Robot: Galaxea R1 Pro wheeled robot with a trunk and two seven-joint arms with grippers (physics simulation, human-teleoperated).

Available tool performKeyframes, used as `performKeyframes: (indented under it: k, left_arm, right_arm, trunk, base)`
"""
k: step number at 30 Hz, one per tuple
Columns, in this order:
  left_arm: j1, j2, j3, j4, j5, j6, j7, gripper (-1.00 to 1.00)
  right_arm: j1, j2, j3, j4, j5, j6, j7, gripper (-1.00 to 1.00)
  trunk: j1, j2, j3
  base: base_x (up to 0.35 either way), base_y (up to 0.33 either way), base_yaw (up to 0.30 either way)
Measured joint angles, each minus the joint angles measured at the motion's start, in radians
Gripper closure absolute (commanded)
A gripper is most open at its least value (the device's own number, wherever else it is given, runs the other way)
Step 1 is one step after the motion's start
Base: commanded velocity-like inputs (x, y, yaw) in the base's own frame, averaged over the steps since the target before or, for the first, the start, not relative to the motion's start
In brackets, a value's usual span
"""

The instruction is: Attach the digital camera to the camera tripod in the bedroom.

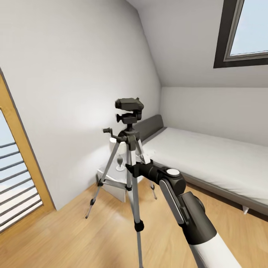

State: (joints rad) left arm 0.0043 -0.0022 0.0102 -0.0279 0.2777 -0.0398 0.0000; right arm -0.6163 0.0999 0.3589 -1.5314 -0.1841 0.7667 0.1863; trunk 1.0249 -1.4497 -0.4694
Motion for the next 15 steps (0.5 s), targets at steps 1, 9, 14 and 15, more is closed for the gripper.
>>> performKeyframes:
  k: [1, 9, 14, 15]
  left_arm:
    - [0.000, 0.000, 0.000, 0.000, 0.000, 0.000, 0.000, -1.00]
    - [0.000, -0.001, 0.000, 0.000, 0.000, 0.000, 0.000, -1.00]
    - [0.000, -0.001, 0.000, 0.000, 0.000, 0.000, 0.000, -1.00]
    - [0.000, -0.001, 0.000, 0.000, 0.000, 0.000, 0.000, -1.00]
  right_arm:
    - [0.000, -0.006, -0.005, 0.007, 0.005, 0.001, 0.000, 1.00]
    - [0.000, 0.016, -0.003, 0.028, -0.003, 0.005, -0.002, 1.00]
    - [0.000, 0.018, 0.000, 0.033, 0.013, 0.005, -0.001, 1.00]
    - [0.000, 0.018, 0.000, 0.034, 0.010, 0.006, -0.001, 1.00]
  trunk:
    - [0.000, 0.000, 0.000]
    - [0.000, 0.000, 0.000]
    - [0.000, 0.000, 0.000]
    - [0.000, 0.000, 0.000]
  base:
    - [0.000, 0.000, 0.000]
    - [0.000, 0.000, 0.000]
    - [0.000, 0.000, 0.000]
    - [0.000, 0.000, 0.000]
